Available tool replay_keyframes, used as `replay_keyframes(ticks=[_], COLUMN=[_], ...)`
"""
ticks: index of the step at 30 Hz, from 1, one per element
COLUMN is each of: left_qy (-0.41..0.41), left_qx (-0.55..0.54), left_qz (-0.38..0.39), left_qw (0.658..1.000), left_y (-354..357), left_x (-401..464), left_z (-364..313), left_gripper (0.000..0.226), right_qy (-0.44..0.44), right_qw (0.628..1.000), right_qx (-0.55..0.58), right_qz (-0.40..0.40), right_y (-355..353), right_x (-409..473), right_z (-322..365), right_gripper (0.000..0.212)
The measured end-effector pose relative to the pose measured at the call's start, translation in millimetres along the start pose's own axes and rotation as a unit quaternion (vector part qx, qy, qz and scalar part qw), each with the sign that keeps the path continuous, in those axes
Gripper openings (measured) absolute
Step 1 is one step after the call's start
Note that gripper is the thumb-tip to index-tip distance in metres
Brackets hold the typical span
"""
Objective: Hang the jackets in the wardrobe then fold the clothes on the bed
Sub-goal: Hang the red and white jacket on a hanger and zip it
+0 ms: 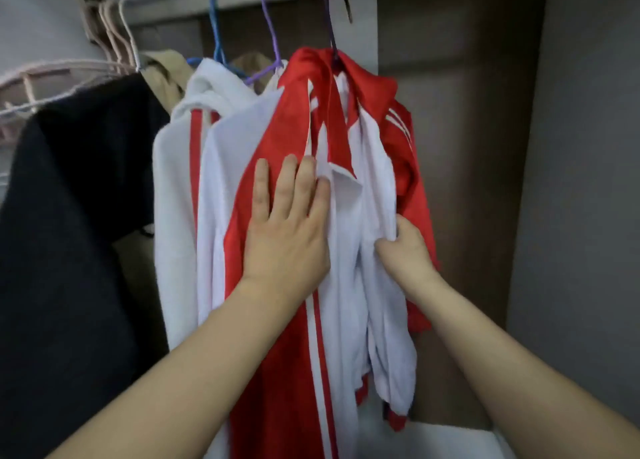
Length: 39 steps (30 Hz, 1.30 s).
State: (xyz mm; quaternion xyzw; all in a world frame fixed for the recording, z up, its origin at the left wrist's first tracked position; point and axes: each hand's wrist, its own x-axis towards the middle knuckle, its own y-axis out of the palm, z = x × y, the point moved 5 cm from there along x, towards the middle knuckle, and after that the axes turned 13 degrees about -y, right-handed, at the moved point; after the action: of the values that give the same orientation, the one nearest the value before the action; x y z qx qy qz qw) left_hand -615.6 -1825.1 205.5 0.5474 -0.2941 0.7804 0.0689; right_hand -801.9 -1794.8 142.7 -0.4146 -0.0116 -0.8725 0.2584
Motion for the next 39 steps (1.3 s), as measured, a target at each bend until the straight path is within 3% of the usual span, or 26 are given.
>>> replay_keyframes(ticks=[5,10,13,16,19,22,24,26,27,29,31,33,36,39], left_qy=[0.030,0.102,0.087,0.048,-0.064,-0.273,-0.418,-0.555,-0.603,-0.652,-0.665,-0.678,-0.697,-0.707], left_qx=[0.046,0.063,0.035,-0.025,-0.119,-0.258,-0.326,-0.372,-0.389,-0.451,-0.540,-0.600,-0.636,-0.649], left_qz=[0.159,0.260,0.342,0.447,0.580,0.664,0.657,0.631,0.612,0.560,0.485,0.403,0.322,0.277], left_qw=[0.986,0.958,0.935,0.893,0.804,0.647,0.537,0.394,0.331,0.240,0.177,0.131,0.076,0.050], left_y=[33,61,79,108,130,141,144,144,143,144,148,154,161,160], left_x=[-96,-172,-214,-262,-309,-350,-371,-394,-404,-417,-420,-421,-432,-445], left_z=[-27,-55,-70,-88,-97,-100,-100,-100,-99,-101,-104,-103,-100,-92], left_gripper=[0.061,0.056,0.060,0.040,0.035,0.030,0.026,0.037,0.042,0.033,0.009,0.002,0.017,0.042], right_qy=[0.083,0.216,0.229,0.249,0.281,0.347,0.385,0.413,0.429,0.465,0.476,0.464,0.431,0.404], right_qw=[0.995,0.973,0.970,0.965,0.957,0.935,0.915,0.892,0.876,0.834,0.802,0.793,0.786,0.777], right_qx=[0.012,0.010,-0.015,-0.019,0.008,0.056,0.114,0.180,0.216,0.295,0.360,0.394,0.443,0.481], right_qz=[0.046,0.076,0.082,0.080,0.068,0.050,0.041,0.043,0.044,0.042,0.035,0.019,0.000,-0.046], right_y=[7,5,6,8,8,3,0,0,1,6,10,12,14,10], right_x=[-85,-161,-200,-233,-264,-292,-305,-313,-317,-327,-336,-342,-351,-361], right_z=[-72,-139,-162,-182,-196,-199,-193,-183,-178,-168,-156,-145,-130,-119], right_gripper=[0.032,0.029,0.017,0.014,0.013,0.016,0.018,0.017,0.018,0.023,0.025,0.024,0.028,0.021])
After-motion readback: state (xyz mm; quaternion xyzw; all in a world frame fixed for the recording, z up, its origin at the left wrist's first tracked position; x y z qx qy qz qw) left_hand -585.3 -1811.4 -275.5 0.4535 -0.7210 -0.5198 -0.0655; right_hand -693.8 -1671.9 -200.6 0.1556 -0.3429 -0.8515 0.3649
